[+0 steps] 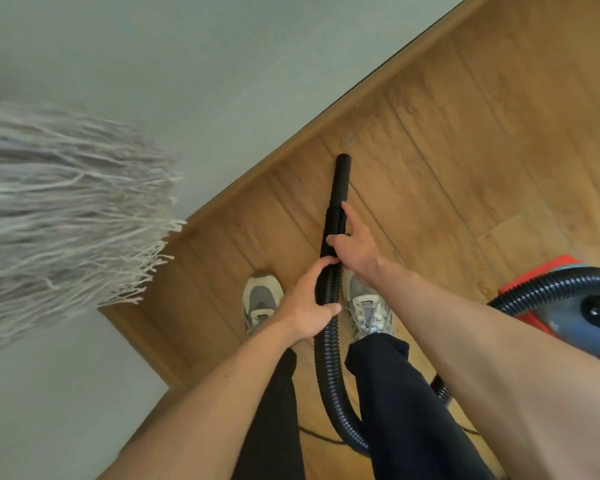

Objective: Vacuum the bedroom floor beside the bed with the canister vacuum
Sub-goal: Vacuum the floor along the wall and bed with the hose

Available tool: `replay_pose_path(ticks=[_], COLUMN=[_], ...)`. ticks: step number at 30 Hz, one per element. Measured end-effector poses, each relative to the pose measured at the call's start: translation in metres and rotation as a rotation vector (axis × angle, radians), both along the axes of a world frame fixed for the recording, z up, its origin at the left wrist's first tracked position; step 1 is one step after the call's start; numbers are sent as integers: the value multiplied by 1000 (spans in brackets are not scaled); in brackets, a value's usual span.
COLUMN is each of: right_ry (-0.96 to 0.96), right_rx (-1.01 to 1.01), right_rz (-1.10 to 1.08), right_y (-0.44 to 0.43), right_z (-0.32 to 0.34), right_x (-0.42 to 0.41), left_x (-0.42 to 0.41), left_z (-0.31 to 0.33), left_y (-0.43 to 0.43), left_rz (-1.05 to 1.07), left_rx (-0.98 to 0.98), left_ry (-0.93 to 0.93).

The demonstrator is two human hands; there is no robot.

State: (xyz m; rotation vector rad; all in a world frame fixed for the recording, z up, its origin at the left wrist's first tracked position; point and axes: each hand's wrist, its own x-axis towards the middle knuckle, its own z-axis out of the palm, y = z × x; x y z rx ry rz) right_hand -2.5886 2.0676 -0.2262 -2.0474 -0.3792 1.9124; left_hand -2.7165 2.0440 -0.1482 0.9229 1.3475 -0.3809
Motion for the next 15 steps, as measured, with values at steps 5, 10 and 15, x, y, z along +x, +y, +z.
replay_pose_path(ticks=[5,10,15], right_ry=[38,79,83], right_rx=[17,36,41], right_rz=[144,280,296], right_y=[11,6,-13], right_z=[-1,-5,-11], right_x=[-14,-33,-35], left_x=[-7,-20,-22], left_z=[-8,-13,-15], left_y=[-11,-31,-52], left_rz=[91,212,244], left_rx=[41,41,34], left_ry=[32,55,37])
